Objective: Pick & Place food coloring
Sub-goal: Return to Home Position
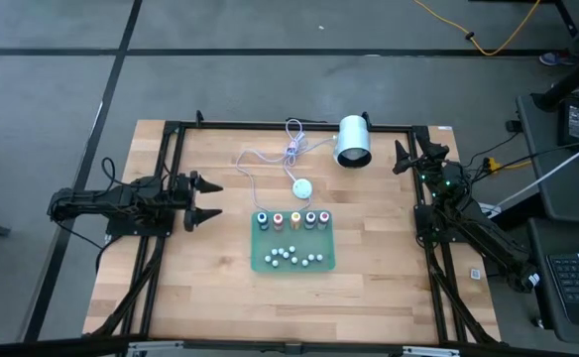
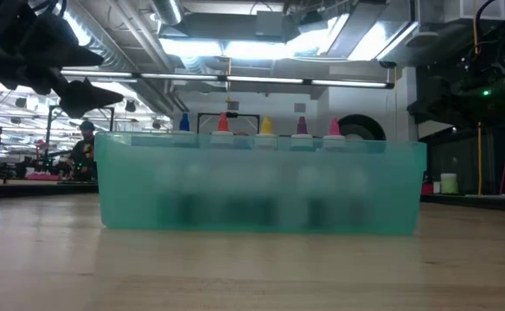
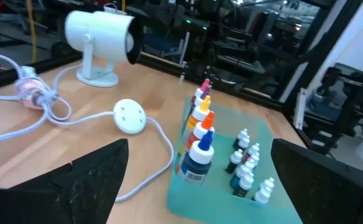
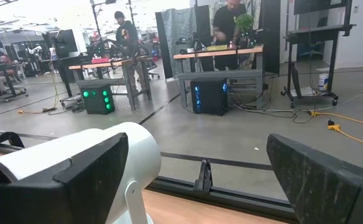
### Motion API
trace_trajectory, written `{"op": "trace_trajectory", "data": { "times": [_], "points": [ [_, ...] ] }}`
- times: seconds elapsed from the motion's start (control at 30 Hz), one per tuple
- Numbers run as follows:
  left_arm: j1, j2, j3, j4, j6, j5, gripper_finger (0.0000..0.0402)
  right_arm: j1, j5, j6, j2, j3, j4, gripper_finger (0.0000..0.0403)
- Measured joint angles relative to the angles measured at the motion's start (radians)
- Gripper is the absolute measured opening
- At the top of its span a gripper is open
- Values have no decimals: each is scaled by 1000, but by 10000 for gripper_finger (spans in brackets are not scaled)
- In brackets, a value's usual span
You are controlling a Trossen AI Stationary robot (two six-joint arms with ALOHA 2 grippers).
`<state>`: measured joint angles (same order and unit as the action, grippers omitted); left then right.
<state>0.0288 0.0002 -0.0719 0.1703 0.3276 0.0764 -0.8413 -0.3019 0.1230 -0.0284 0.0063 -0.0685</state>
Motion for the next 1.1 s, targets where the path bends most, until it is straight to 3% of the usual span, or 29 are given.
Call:
{"op": "trace_trajectory", "data": {
  "times": [0.2,1.1],
  "points": [
    [0,0,0,4,-23,-58,389,0,0,0,0,0,0,384],
    [0,8,0,5,0,-58,389,0,0,0,0,0,0,384]
  ]
}}
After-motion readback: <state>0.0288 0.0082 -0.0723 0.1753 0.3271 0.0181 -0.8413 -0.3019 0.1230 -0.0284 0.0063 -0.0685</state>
